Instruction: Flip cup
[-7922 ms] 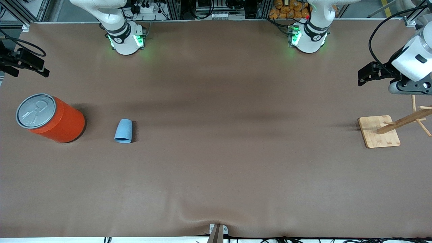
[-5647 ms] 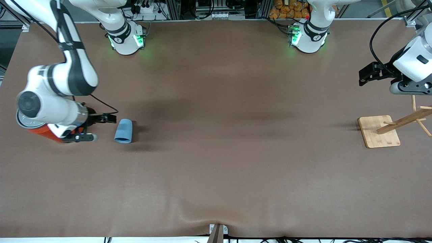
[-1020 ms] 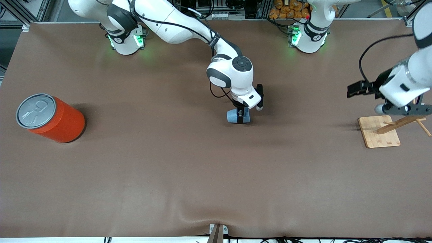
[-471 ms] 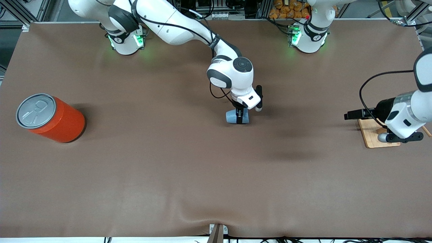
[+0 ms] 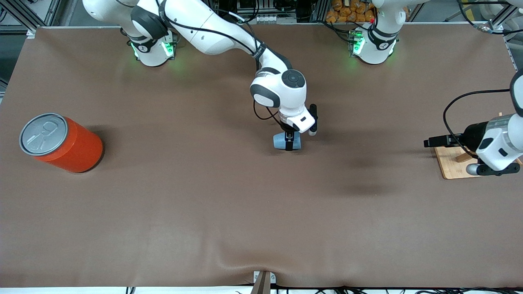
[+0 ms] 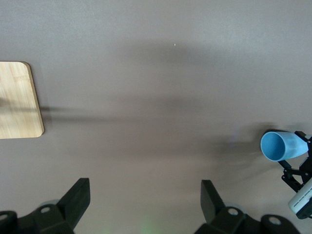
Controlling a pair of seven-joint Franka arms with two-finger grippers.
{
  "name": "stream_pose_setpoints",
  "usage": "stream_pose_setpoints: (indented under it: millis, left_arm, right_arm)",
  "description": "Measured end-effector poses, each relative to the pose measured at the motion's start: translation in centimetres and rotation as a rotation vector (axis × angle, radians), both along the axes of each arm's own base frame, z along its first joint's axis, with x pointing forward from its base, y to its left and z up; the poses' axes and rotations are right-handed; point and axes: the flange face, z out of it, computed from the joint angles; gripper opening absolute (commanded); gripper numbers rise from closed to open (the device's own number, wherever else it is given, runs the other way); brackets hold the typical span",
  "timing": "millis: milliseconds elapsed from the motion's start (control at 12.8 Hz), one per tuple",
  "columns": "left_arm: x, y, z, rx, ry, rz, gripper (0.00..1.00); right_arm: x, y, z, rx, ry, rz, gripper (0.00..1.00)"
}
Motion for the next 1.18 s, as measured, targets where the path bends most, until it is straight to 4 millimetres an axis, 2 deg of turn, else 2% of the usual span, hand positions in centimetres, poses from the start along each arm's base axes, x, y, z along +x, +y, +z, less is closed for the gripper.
stream_pose_setpoints:
  millis: [314,627,941,1020,1176]
  left_arm:
    - [0.5,-1.6,-2.3,-0.061,0.037,-0.001,1.00]
    - [0.6,-0.8,-2.4,-0.061,0.035,0.010,1.00]
    - [0.7,-1.1,-2.5,-0.070,0.038,0.006,1.00]
    - [0.7,-1.7,-3.4,-0.079,0.053,-0.002,1.00]
    - [1.0,-2.8,-6.5,-0.128,0.106,0.002,1.00]
  right_arm:
    - [0.4,0.0,0.5,0.008,-0.009,-0.016,1.00]
    - [1.1,-0.1,2.3,0.000,-0.017,-0.029,1.00]
    - [0.7,-0.4,5.9,-0.053,0.000,-0.044,1.00]
    - [0.6,-0.6,7.2,-0.066,0.003,-0.051,1.00]
    - [1.4,-1.7,10.0,-0.070,0.012,-0.093,1.00]
